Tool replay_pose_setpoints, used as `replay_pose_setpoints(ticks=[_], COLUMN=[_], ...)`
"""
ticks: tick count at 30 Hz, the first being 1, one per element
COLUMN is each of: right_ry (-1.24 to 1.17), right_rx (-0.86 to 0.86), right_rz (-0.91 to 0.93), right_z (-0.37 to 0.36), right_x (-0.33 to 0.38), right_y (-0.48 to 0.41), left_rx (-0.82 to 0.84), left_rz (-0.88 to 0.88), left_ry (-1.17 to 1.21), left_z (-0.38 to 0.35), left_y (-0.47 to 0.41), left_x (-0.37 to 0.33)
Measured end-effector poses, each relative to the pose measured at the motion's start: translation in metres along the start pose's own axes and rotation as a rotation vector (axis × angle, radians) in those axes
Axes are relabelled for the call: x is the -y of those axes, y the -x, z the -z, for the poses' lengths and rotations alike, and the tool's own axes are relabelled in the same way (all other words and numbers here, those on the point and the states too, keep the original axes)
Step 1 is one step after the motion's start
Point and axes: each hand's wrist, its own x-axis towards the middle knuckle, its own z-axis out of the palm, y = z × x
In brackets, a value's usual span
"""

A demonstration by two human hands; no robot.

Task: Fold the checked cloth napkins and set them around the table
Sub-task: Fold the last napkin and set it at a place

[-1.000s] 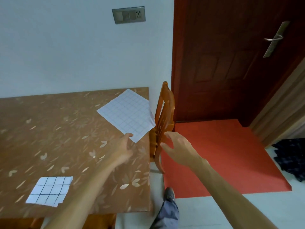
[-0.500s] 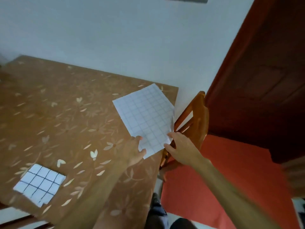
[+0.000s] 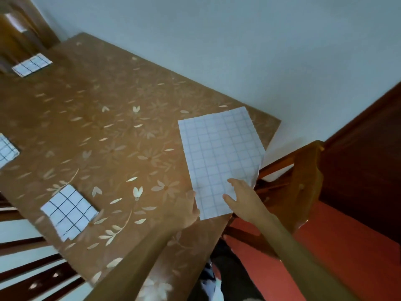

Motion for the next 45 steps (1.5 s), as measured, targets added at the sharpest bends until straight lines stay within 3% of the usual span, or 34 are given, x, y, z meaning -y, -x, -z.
replay_pose_setpoints(ticks=[4,8,11,15,21,24,28,33,40,45], right_ry=[0.071,0.103,0.162,0.296,0.284,0.288,0.301,0.302,0.157,0.104], right_rx=[0.129,0.257,0.321,0.313,0.337,0.283,0.202,-0.048,-0.170,-0.167], right_rz=[-0.004,0.067,0.135,0.258,0.308,0.309,0.282,0.370,0.394,0.362], right_z=[-0.011,-0.027,-0.040,-0.044,-0.040,-0.039,-0.037,-0.034,-0.021,-0.016], right_x=[-0.023,-0.037,-0.043,-0.049,-0.063,-0.068,-0.068,-0.047,-0.023,-0.020], right_y=[-0.025,-0.039,-0.047,-0.055,-0.058,-0.061,-0.066,-0.074,-0.077,-0.067], left_rx=[0.080,-0.022,0.016,0.046,-0.185,-0.221,-0.390,-0.590,-0.776,-0.774], left_rz=[0.064,0.214,0.172,-0.002,-0.168,-0.094,0.035,0.175,0.299,0.204], left_ry=[0.139,0.272,0.366,-0.094,-0.168,0.041,0.378,0.656,0.675,0.597], left_z=[-0.026,-0.050,-0.056,-0.061,-0.074,-0.071,-0.049,-0.015,-0.014,-0.019], left_y=[-0.016,-0.035,-0.049,-0.054,-0.068,-0.075,-0.068,-0.028,0.032,0.066], left_x=[-0.020,-0.030,-0.035,-0.035,-0.019,-0.017,-0.007,0.021,0.081,0.092])
